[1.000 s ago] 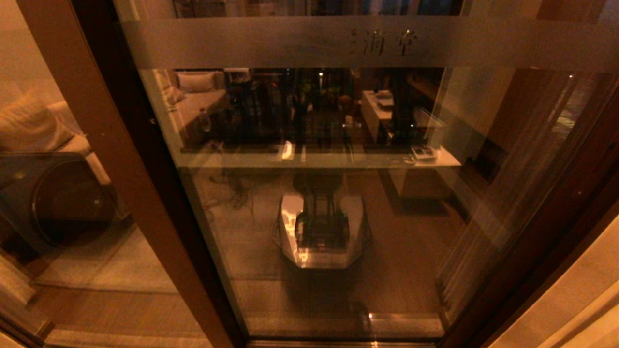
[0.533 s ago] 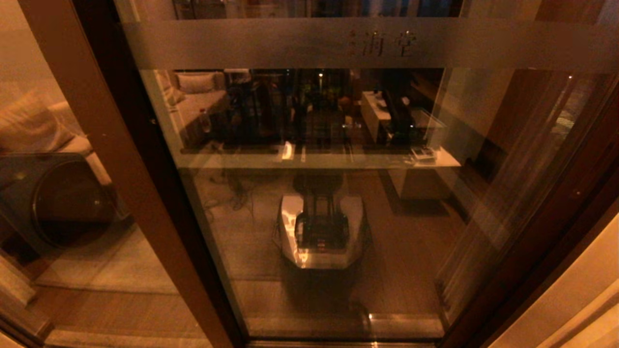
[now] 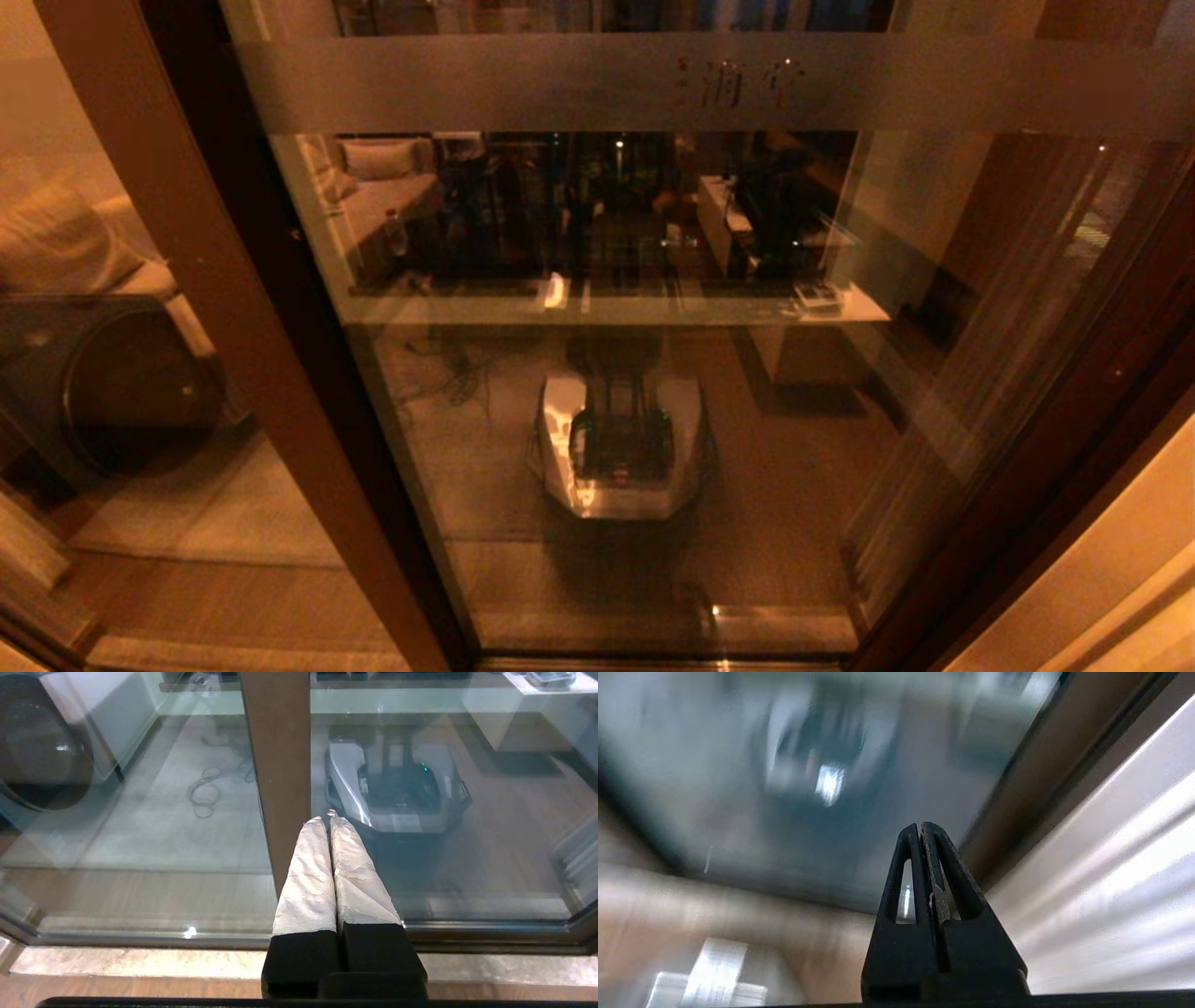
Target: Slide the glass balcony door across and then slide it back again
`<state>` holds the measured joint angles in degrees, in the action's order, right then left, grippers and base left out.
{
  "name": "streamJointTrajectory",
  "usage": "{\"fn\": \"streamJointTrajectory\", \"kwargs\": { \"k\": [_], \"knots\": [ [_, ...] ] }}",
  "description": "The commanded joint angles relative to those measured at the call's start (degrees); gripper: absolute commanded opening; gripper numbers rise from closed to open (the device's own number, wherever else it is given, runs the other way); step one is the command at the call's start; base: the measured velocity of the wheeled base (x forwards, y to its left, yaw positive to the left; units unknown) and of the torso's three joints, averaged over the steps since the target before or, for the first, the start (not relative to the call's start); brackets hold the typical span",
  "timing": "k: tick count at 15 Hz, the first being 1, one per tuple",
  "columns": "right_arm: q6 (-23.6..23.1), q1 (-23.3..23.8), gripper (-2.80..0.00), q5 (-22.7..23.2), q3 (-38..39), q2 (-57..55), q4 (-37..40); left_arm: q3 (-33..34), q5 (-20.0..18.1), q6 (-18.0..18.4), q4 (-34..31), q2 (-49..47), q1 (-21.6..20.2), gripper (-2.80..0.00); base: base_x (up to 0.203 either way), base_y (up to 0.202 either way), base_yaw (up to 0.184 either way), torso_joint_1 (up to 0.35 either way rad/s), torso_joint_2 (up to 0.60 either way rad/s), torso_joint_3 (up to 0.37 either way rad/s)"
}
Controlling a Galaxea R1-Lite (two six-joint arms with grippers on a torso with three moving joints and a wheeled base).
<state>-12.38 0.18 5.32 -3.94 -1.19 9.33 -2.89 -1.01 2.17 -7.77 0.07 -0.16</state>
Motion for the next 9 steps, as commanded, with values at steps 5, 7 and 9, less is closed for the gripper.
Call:
{"fn": "streamJointTrajectory", "kwargs": {
  "k": [5,7,9],
  "knots": [
    [6.06,-0.09,-2.8,-2.25,3.59,1.19,-7.84,-0.01,-0.04,0.03,-0.06,-0.07,-0.02,-2.8,0.0,0.0,0.0,0.0,0.0,0.0],
    [6.06,-0.09,-2.8,-2.25,3.59,1.19,-7.84,-0.01,-0.04,0.03,-0.06,-0.07,-0.02,-2.8,0.0,0.0,0.0,0.0,0.0,0.0],
    [6.06,-0.09,-2.8,-2.33,3.59,1.19,-7.75,-0.01,-0.04,0.03,-0.06,-0.07,-0.02,-2.8,0.0,0.0,0.0,0.0,0.0,0.0]
  ]
}}
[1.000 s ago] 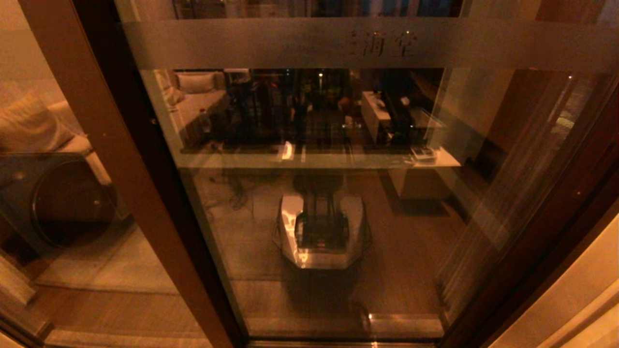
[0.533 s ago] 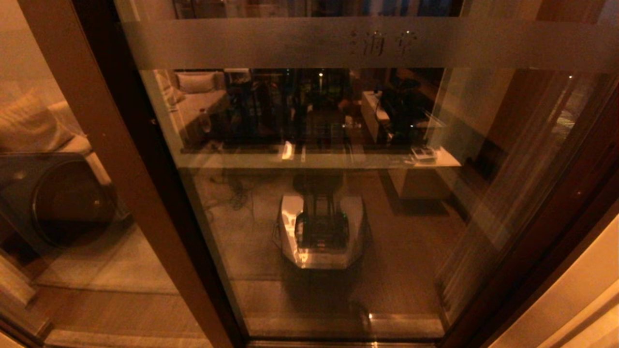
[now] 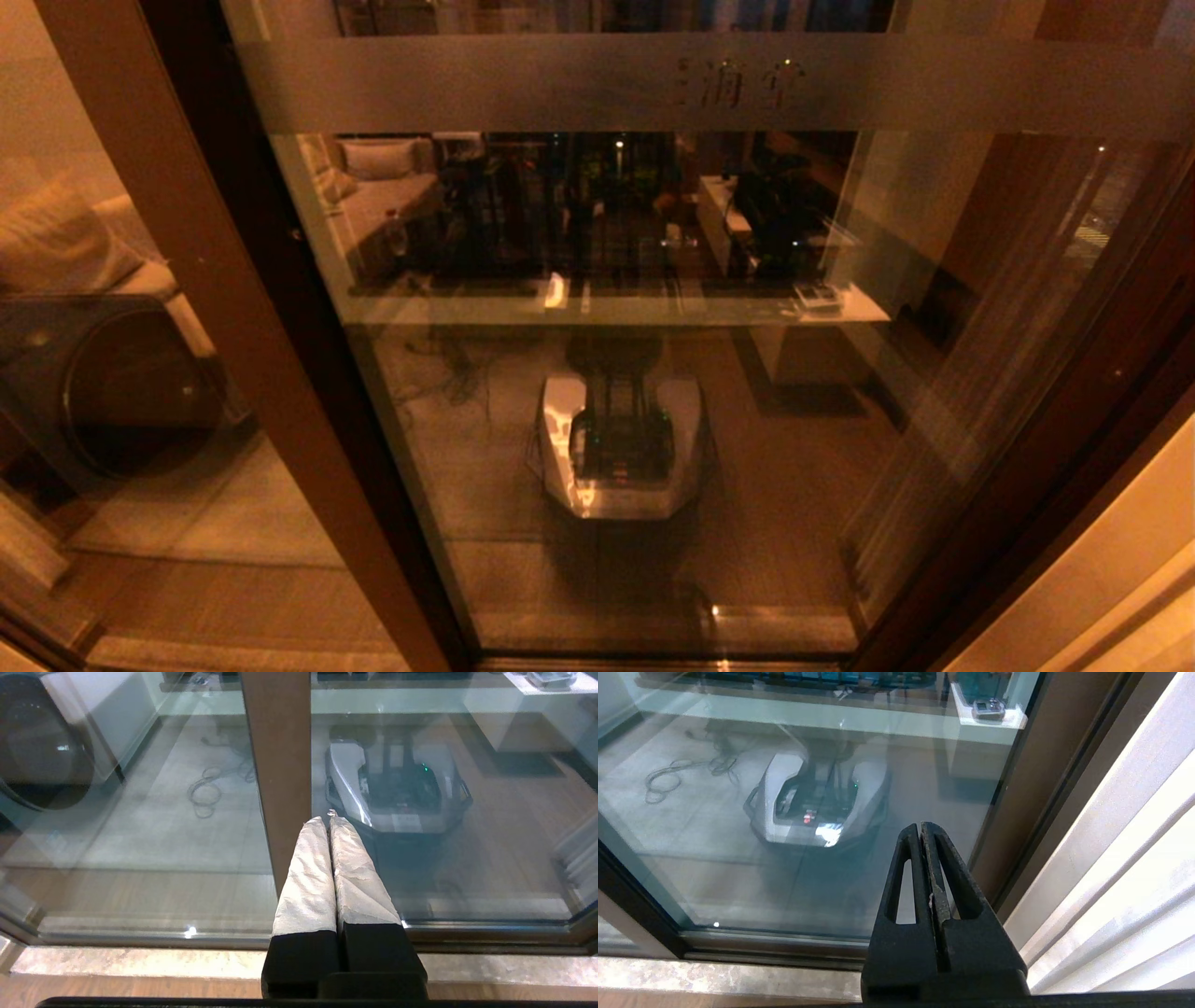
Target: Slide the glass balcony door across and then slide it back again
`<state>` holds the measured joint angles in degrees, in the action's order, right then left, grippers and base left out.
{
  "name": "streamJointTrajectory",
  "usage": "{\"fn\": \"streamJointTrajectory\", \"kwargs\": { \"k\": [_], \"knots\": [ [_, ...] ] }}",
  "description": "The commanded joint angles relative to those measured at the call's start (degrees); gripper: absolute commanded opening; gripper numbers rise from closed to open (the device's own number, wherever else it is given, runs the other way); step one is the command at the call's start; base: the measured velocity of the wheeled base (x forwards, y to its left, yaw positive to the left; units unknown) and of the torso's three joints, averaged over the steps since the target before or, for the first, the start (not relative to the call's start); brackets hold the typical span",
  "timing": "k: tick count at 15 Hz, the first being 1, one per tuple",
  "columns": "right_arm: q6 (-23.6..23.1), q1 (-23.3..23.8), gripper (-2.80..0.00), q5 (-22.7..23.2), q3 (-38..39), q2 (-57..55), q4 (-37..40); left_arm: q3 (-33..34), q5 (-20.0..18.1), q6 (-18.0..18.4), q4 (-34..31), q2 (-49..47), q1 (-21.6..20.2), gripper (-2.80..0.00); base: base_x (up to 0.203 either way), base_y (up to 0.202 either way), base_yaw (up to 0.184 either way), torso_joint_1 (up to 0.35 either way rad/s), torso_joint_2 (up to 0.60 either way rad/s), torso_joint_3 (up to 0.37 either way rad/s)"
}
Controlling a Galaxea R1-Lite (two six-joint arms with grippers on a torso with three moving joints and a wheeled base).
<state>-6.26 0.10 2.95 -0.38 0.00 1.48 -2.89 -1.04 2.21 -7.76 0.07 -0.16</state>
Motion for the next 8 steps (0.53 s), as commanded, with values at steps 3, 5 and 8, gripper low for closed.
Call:
{"fn": "streamJointTrajectory", "kwargs": {
  "k": [3,5,8],
  "knots": [
    [-0.15,-0.1,-2.8,0.04,-0.06,0.0,0.19,-0.01,-0.02,-0.01,0.02,-0.07,-0.02,-2.8,0.0,0.0,0.0,0.0,0.0,0.0],
    [-0.15,-0.1,-2.8,0.04,-0.15,0.0,0.37,-0.01,-0.02,-0.01,-0.07,-0.07,-0.02,-2.8,0.0,0.0,0.0,0.0,0.0,0.0],
    [-0.24,-0.11,-2.8,0.04,-0.15,0.0,0.37,-0.01,-0.02,-0.01,-0.07,-0.07,-0.02,-2.8,0.0,0.0,0.0,0.0,0.0,0.0]
  ]
}}
